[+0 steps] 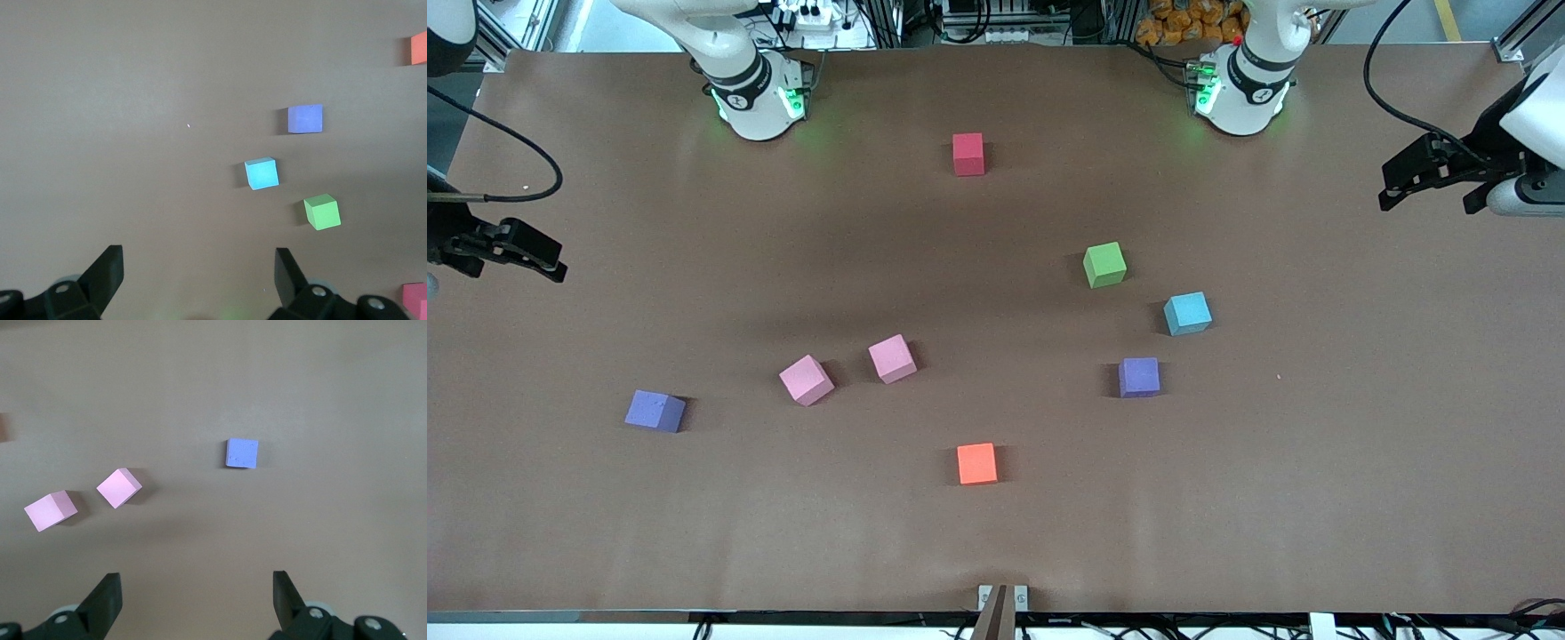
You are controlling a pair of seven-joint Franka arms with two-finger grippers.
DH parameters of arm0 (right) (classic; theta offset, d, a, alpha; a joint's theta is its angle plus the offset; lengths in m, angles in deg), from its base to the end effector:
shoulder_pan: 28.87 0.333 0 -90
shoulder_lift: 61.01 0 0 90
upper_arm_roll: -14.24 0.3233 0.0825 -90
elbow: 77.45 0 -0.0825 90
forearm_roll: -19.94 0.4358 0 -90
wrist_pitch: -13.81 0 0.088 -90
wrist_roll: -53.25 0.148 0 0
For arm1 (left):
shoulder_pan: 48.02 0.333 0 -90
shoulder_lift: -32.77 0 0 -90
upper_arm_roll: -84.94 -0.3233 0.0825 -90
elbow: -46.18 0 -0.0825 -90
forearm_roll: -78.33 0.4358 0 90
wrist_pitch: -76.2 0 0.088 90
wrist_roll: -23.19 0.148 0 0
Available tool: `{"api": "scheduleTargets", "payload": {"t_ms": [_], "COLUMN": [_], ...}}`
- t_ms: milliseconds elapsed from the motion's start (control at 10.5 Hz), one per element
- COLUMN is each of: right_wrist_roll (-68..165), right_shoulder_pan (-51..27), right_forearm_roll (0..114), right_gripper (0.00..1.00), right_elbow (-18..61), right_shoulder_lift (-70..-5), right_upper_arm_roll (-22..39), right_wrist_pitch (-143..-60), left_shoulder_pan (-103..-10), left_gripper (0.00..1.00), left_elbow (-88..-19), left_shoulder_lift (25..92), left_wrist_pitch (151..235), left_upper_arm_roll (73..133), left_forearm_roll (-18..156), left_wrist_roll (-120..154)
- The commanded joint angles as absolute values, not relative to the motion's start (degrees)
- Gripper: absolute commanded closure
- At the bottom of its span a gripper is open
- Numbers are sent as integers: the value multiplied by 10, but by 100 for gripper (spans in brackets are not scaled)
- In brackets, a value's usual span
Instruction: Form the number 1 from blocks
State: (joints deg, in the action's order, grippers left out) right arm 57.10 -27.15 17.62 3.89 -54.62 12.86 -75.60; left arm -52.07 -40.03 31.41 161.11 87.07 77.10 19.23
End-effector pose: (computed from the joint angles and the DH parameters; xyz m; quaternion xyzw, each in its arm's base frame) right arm 0.6425 -0.0014 0.5996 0.9992 -0.0310 0.0155 0.0210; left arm 0.5858 -0.0670 0.6316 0.9997 -0.0203 -0.0004 0.0103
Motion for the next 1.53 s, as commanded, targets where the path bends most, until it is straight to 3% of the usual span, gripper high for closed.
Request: {"api": "scheduleTargets", "payload": {"t_ms": [0,574,861,1243,1434], "right_wrist_roll": [573,574,570,575,561], "right_shoulder_pan": [-284,-284,-296,-296,-257], "right_forearm_roll": [186,186,253,276,270], "right_gripper": [0,0,0,0,0], "right_elbow": [26,31,40,75,76], "right_shoulder_lift": [-540,-536,-479,-404,-369], "right_upper_arm_roll": [138,138,136,136,135], "right_wrist_pitch": [-748,-751,-775,-845,-901], "left_shoulder_pan": [-523,-529,-529,-555,-611], "left_gripper": [0,0,0,0,0], "left_elbow": [-404,-403,-410,-538,-564], "left_shoulder_lift": [311,343,407,448,459], "left_wrist_pitch": [1614,1628,1664,1825,1843], "left_upper_arm_roll": [875,896,931,972,973], "left_forearm_roll": [788,803,802,811,811], "left_wrist_roll": [190,167,115,5,-50]}}
